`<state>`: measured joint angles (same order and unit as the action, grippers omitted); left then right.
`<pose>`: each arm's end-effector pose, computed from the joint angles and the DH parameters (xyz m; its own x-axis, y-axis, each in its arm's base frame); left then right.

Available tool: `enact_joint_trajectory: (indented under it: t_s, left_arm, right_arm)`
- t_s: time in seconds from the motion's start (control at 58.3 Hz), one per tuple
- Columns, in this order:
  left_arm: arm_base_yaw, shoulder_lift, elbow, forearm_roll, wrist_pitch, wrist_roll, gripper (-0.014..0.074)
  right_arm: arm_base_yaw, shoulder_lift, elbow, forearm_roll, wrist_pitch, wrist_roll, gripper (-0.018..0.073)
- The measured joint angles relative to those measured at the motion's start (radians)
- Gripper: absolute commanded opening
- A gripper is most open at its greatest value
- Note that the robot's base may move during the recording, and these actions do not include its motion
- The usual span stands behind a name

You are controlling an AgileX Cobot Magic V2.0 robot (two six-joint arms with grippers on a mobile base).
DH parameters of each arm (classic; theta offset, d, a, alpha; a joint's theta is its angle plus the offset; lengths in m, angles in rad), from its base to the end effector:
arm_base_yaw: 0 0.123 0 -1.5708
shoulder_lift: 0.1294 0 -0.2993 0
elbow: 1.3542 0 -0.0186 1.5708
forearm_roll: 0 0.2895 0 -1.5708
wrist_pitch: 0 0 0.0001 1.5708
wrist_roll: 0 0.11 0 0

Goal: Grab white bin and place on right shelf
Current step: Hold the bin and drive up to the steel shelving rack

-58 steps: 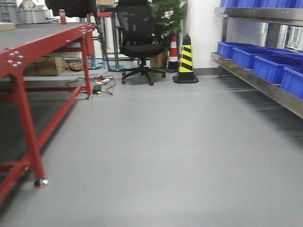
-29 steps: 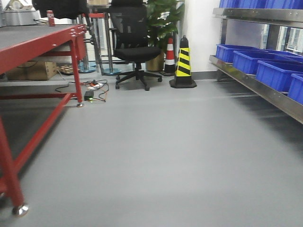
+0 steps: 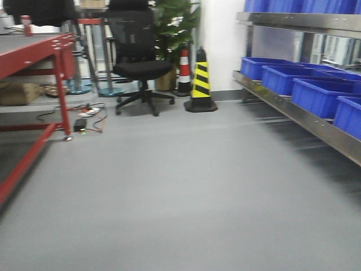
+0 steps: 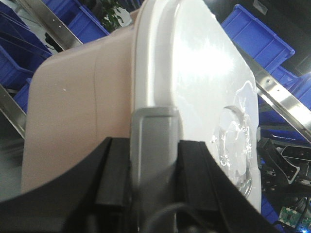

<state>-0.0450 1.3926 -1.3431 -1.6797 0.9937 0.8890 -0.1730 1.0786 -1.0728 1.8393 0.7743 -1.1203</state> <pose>0.3290 -0.1066 0.4637 -0.5187 -0.4033 -0.7539 0.6908 0.3219 -0.6475 0.2664 0.0288 0.4716 -0.1432 0.5721 -0.8076 -0.5784 0.6137 0.5374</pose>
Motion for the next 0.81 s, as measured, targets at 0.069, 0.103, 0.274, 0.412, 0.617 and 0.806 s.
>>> enact_joint_trajectory:
  t_s: [0.069, 0.103, 0.274, 0.412, 0.617, 0.806]
  left_arm:
    - [0.000, 0.000, 0.000, 0.000, 0.000, 0.000, -0.0118]
    - [0.000, 0.000, 0.000, 0.000, 0.000, 0.000, -0.0118]
    - [0.000, 0.000, 0.000, 0.000, 0.000, 0.000, -0.0118]
    - [0.000, 0.000, 0.000, 0.000, 0.000, 0.000, -0.0118]
    - [0.000, 0.000, 0.000, 0.000, 0.000, -0.002, -0.0118]
    - [0.000, 0.000, 0.000, 0.000, 0.000, -0.002, -0.0118]
  right_arm:
    - [0.000, 0.000, 0.000, 0.000, 0.000, 0.000, 0.0060]
    - [0.000, 0.000, 0.000, 0.000, 0.000, 0.000, 0.0060]
    - [0.000, 0.000, 0.000, 0.000, 0.000, 0.000, 0.0060]
    - [0.000, 0.000, 0.000, 0.000, 0.000, 0.000, 0.0060]
    - [0.000, 0.000, 0.000, 0.000, 0.000, 0.000, 0.0060]
    - [0.000, 0.000, 0.000, 0.000, -0.001, 0.000, 0.0060]
